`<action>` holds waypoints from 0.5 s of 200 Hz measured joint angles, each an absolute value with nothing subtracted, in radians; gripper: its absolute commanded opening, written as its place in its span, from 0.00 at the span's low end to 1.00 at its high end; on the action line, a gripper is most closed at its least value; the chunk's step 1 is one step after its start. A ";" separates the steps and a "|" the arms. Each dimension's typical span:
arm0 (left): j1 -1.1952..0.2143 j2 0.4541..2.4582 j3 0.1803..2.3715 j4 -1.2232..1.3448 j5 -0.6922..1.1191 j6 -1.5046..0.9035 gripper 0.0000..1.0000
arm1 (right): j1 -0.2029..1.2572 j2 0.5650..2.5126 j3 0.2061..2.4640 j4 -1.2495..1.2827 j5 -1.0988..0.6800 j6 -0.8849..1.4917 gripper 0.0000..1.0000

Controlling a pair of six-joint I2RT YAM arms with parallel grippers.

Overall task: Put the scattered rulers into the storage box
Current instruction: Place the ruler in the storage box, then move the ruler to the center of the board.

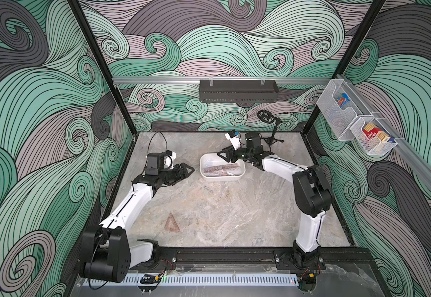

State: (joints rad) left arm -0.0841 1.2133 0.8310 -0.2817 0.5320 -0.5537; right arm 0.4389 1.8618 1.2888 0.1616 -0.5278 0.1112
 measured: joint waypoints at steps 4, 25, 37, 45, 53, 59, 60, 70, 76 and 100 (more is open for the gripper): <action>-0.080 1.205 0.832 -0.288 0.516 -0.553 0.76 | 0.453 1.831 1.261 0.167 -0.510 0.112 0.54; -0.044 1.164 0.828 -0.323 0.419 -0.554 0.76 | 0.597 1.708 1.105 0.213 -0.356 0.126 0.55; -0.020 1.143 0.812 -0.324 0.369 -0.558 0.76 | 0.731 1.681 1.035 0.233 -0.249 0.138 0.55; -0.001 1.127 0.793 -0.321 0.337 -0.562 0.76 | 0.834 1.692 1.009 0.244 -0.171 0.140 0.57; 0.022 1.110 0.765 -0.317 0.305 -0.570 0.76 | 0.936 1.721 1.002 0.247 -0.104 0.141 0.58; 0.038 1.100 0.743 -0.313 0.286 -0.574 0.77 | 1.005 1.751 1.005 0.253 -0.056 0.137 0.59; 0.043 1.098 0.737 -0.312 0.281 -0.575 0.77 | 1.014 1.755 1.005 0.254 -0.051 0.136 0.59; 0.068 1.088 0.702 -0.307 0.253 -0.585 0.77 | 1.113 1.819 1.029 0.259 0.025 0.123 0.63; 0.085 1.089 0.683 -0.304 0.237 -0.590 0.77 | 1.157 1.860 1.050 0.259 0.064 0.112 0.66; 0.132 1.114 0.662 -0.302 0.196 -0.599 0.77 | 1.259 2.009 1.154 0.249 0.188 0.070 0.75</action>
